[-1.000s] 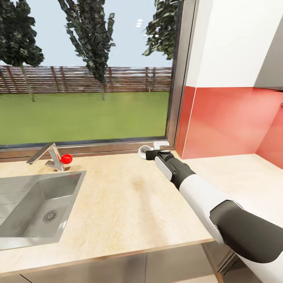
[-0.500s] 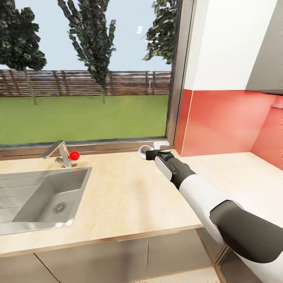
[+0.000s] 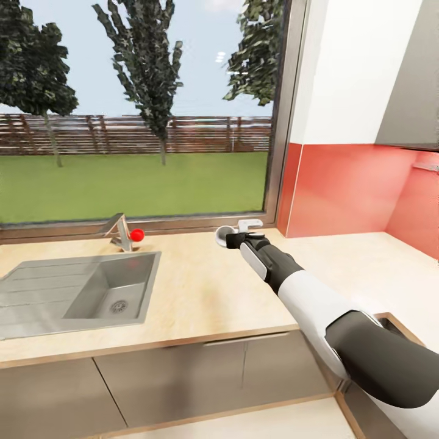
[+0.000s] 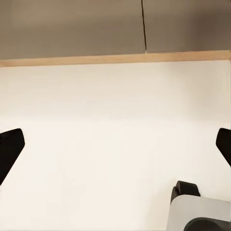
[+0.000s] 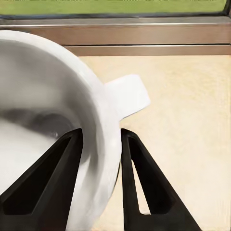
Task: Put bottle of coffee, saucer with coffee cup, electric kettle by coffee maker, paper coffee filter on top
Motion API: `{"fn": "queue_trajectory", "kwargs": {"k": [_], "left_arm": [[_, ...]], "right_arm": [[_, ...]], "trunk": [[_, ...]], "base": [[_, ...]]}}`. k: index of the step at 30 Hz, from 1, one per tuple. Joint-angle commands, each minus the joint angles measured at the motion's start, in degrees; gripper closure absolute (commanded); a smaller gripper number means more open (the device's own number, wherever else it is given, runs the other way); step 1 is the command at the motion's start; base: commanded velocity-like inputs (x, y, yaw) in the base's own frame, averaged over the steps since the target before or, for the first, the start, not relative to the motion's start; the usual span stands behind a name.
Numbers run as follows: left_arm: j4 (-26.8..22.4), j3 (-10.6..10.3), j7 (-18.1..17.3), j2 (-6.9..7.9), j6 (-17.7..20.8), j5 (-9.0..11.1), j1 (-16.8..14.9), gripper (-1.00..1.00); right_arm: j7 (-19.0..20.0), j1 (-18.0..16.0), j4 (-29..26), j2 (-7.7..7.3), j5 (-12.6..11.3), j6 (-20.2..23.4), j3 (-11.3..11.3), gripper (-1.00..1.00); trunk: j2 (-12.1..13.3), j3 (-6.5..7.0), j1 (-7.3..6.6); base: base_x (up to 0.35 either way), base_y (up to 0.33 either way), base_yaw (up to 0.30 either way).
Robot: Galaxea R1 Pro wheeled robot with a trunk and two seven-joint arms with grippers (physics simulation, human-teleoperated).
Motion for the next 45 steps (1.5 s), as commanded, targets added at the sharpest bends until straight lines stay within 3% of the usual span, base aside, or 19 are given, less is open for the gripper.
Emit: {"fn": "queue_trajectory", "kwargs": {"k": [1, 10, 45], "left_arm": [[0.0, -0.5, 0.3, 0.04, -0.2, 0.4, 0.0, -1.00], [0.0, -0.5, 0.3, 0.03, -0.2, 0.4, 0.0, -1.00], [0.2, -0.4, 0.3, 0.14, -0.2, 0.4, 0.0, -1.00]], "right_arm": [[-0.5, -0.1, -0.1, 0.00, -0.5, 0.2, 0.3, 1.00], [-0.4, -0.1, 0.0, 0.00, -0.5, 0.2, 0.3, 1.00], [-0.3, 0.0, -0.1, 0.00, -0.5, 0.2, 0.3, 1.00]], "trunk": [[-0.1, -0.05, 0.01], [-0.1, 0.75, 0.01], [-0.1, 2.87, 0.01]], "base": [[-0.280, 0.199, 0.000], [-0.202, 0.030, 0.084], [-0.002, 0.000, 0.167]]}}
